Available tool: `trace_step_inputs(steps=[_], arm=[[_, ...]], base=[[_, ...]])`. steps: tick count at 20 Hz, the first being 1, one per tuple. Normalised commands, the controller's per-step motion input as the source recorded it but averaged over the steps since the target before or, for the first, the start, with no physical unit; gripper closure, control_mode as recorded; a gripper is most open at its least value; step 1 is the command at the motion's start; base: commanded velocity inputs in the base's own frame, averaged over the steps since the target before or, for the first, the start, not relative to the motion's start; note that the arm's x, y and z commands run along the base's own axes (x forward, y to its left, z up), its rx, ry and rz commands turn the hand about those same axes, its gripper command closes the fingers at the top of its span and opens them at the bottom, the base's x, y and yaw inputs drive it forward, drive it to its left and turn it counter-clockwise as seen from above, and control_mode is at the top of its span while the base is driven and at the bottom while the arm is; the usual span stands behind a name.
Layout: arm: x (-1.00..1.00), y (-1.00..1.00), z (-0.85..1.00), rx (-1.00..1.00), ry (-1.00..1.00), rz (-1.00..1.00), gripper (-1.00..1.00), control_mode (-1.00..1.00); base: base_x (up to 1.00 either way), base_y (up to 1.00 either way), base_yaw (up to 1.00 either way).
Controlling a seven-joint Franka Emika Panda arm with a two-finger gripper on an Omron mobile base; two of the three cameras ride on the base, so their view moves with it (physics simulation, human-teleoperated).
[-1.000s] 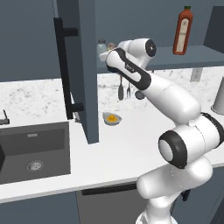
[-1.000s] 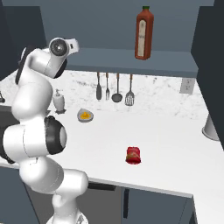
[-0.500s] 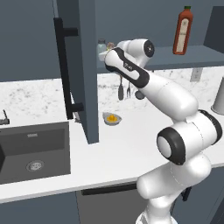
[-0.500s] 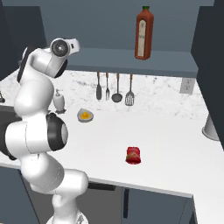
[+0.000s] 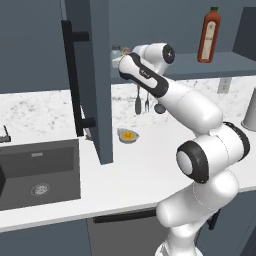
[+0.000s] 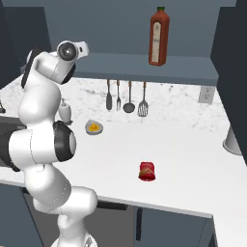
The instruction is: Put the shaker and condiment bottle from the counter next to their counterparts in the cabinet.
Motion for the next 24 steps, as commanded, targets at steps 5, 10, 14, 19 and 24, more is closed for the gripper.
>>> trace_step_inputs(steps=[5,10,14,19,24], arm=[[0.00,0.00,0.00,0.00,-0.03,0.00,-1.00,-1.00],[-0.12,0.00,0.08,0.00,-0.07,0.00,-1.00,-1.00],[-0.61,0.00,0.45,0.00,-0.10,-0.01,-1.00,-1.00],[-0.74,-0.24,0.29,0.00,0.01,-0.08,-1.00,-1.00],[-1.00,-0.61,0.00,-0.02,0.19,-0.16,-1.00,-1.00]], base=[[0.00,0.00,0.00],[0.00,0.00,0.00],[0.00,0.00,0.00],[0.00,0.00,0.00],[0.00,0.00,0.00]])
